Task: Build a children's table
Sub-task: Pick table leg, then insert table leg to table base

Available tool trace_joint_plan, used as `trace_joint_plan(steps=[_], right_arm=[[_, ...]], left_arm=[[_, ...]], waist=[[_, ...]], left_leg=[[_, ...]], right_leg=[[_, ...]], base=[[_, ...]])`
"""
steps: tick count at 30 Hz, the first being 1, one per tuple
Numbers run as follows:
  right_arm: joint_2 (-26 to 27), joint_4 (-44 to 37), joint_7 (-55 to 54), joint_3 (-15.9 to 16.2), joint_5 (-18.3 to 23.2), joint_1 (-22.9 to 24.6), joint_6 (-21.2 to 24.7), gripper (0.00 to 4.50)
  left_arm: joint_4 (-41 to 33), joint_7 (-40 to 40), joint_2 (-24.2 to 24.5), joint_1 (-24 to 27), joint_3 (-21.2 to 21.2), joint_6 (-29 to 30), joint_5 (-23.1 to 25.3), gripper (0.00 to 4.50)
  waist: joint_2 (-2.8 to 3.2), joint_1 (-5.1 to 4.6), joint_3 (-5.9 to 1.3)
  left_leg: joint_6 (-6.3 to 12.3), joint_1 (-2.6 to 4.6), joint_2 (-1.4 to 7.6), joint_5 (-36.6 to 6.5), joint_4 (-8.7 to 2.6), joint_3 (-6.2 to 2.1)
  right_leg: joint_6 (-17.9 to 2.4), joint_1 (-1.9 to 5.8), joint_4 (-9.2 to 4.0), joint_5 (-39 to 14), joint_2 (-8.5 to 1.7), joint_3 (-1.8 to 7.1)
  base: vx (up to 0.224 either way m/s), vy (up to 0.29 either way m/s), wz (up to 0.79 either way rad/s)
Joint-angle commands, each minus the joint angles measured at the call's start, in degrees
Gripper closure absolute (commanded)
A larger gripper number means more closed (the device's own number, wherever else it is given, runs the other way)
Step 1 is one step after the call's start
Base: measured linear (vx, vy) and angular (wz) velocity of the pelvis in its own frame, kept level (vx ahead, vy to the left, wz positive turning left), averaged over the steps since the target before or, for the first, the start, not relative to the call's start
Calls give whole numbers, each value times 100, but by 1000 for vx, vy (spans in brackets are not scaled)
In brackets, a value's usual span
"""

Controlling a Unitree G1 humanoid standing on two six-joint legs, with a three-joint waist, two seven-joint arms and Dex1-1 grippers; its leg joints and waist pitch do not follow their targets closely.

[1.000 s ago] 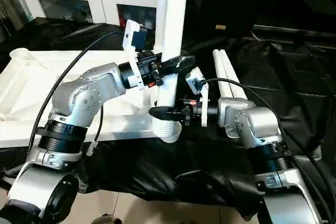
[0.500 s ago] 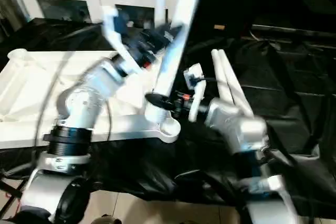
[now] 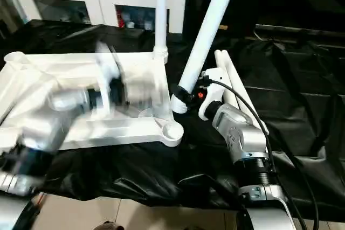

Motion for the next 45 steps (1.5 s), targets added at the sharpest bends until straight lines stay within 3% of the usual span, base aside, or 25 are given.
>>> trace_joint_plan(steps=[1,2,5,12,19,28,36,43,45], right_arm=[[-44,-9,0,13,-57,-9,-125,258],[-43,-7,-10,24,-67,-12,-140,258],[-59,5,-11,81,-125,-24,-171,258],[-51,-6,37,126,-186,12,-193,258],[-42,-13,50,147,-212,37,-197,258],[-24,18,83,182,-264,33,-204,258],[-28,-11,94,187,-276,59,-204,258],[-75,-119,245,218,-229,97,-119,258],[-109,-384,526,222,57,139,208,258]], left_arm=[[229,-196,94,-29,-232,-260,306,142],[380,-318,166,-40,-359,-408,438,171],[699,-589,279,-71,-552,-609,629,181],[1407,-683,351,-260,-787,-1128,1039,256],[1614,-790,373,-321,-731,-1119,1104,300],[1840,-884,475,-339,-713,-1187,1199,371],[1873,-925,533,-266,-610,-1168,1196,431],[1825,-867,586,-107,-527,-1162,1148,450],[1810,-725,514,-36,-465,-1137,1139,450]], waist=[[24,-18,-442],[29,-29,-438],[32,-46,-439],[41,-80,-450],[45,-79,-448],[42,-81,-433],[60,-90,-437],[63,-108,-417],[57,-111,-415]], left_leg=[[-112,123,86,-1243,-411,9],[-114,111,86,-1246,-414,8],[-121,112,89,-1250,-417,4],[-91,116,92,-1232,-408,6],[-64,116,99,-1238,-407,9],[-93,125,107,-1386,-420,0],[-107,129,107,-1404,-423,-3],[-129,121,102,-1586,-433,-12],[-112,128,96,-1637,-431,-12]], right_leg=[[-1015,323,-398,-1218,-264,289],[-1011,325,-401,-1270,-265,289],[-1014,315,-407,-1313,-267,291],[-1146,317,-374,-1072,-267,297],[-1261,325,-362,-1010,-277,297],[-1218,309,-387,-1258,-287,297],[-1260,308,-377,-1155,-279,298],[-1189,308,-408,-1456,-283,294],[-1160,313,-425,-1561,-282,293]], base=[[0,0,0],[0,0,0],[0,0,0],[0,0,0],[0,0,0],[0,0,0],[0,0,0],[0,0,0],[0,0,0]])
